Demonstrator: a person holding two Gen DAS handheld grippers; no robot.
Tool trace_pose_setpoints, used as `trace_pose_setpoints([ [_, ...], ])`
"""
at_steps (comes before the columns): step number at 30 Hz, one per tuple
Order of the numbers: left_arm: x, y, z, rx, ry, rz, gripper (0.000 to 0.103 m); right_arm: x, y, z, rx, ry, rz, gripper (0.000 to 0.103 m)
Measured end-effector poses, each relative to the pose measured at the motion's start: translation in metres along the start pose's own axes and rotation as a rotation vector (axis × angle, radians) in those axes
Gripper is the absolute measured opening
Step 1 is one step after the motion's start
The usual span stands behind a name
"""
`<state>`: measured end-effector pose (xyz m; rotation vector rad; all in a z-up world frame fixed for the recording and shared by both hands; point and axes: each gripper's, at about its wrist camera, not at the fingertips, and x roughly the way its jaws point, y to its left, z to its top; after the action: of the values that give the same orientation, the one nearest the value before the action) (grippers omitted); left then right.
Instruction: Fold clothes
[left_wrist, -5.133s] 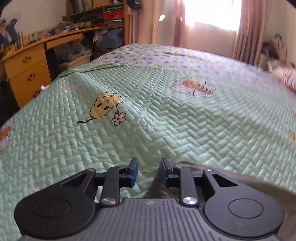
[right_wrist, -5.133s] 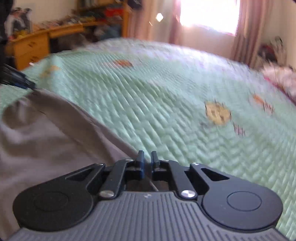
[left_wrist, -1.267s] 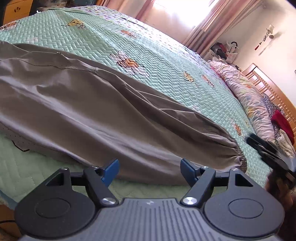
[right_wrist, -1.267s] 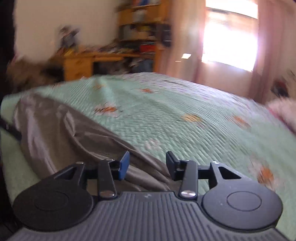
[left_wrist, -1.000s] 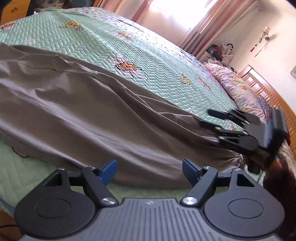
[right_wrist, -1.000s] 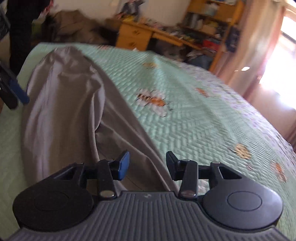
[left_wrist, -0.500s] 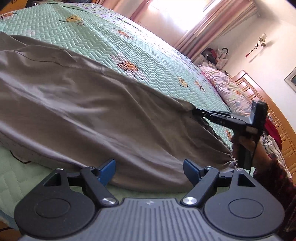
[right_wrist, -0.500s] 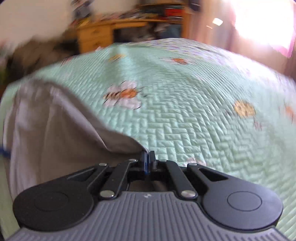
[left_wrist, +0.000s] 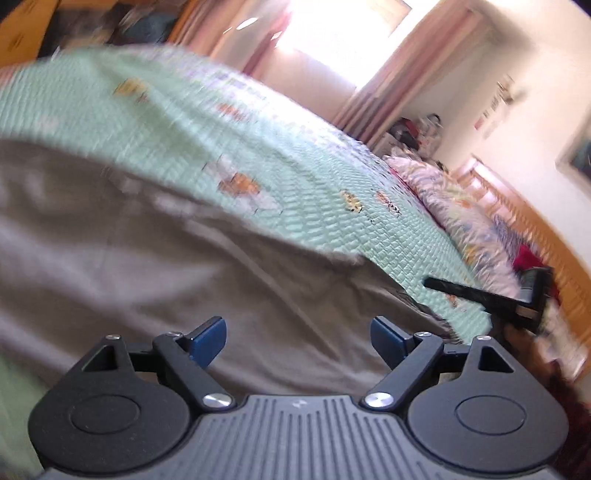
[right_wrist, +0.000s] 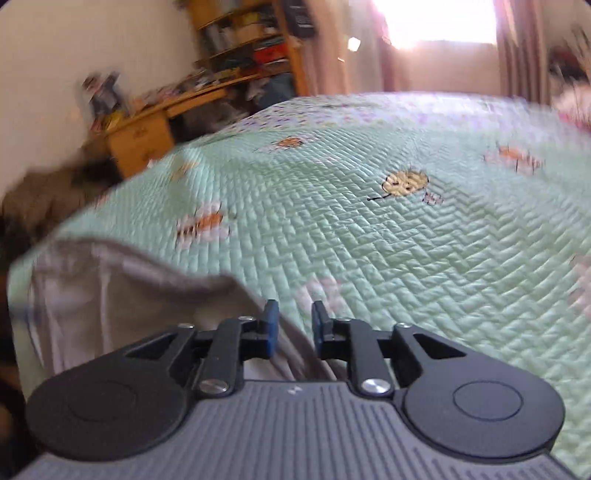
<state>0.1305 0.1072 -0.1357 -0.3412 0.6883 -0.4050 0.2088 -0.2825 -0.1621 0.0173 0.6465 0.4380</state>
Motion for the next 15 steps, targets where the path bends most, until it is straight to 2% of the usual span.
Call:
trace_pose_setpoints([
  [1, 0.006, -0.007, 0.005, 0.07, -0.009, 0.025, 0.089, -0.002, 0.004, -0.004, -0.06, 0.012, -0.023, 0.037],
  [4, 0.034, -0.028, 0.021, 0.289, 0.008, 0.096, 0.089, -0.003, 0.012, -0.015, -0.164, 0.035, -0.053, 0.037],
  [6, 0.054, -0.037, 0.031, 0.385, 0.035, 0.088, 0.089, -0.001, 0.011, -0.015, -0.157, 0.03, -0.014, 0.037],
  [9, 0.085, -0.043, 0.043, 0.467, 0.084, 0.06, 0.088, 0.006, 0.016, -0.012, -0.175, 0.03, 0.018, 0.036],
  [12, 0.112, -0.044, 0.051, 0.511, 0.132, 0.032, 0.086, 0.017, 0.019, -0.012, -0.176, 0.077, 0.063, 0.035],
  [15, 0.135, -0.041, 0.057, 0.529, 0.17, 0.022, 0.085, 0.023, 0.023, -0.013, -0.207, 0.108, 0.072, 0.02],
])
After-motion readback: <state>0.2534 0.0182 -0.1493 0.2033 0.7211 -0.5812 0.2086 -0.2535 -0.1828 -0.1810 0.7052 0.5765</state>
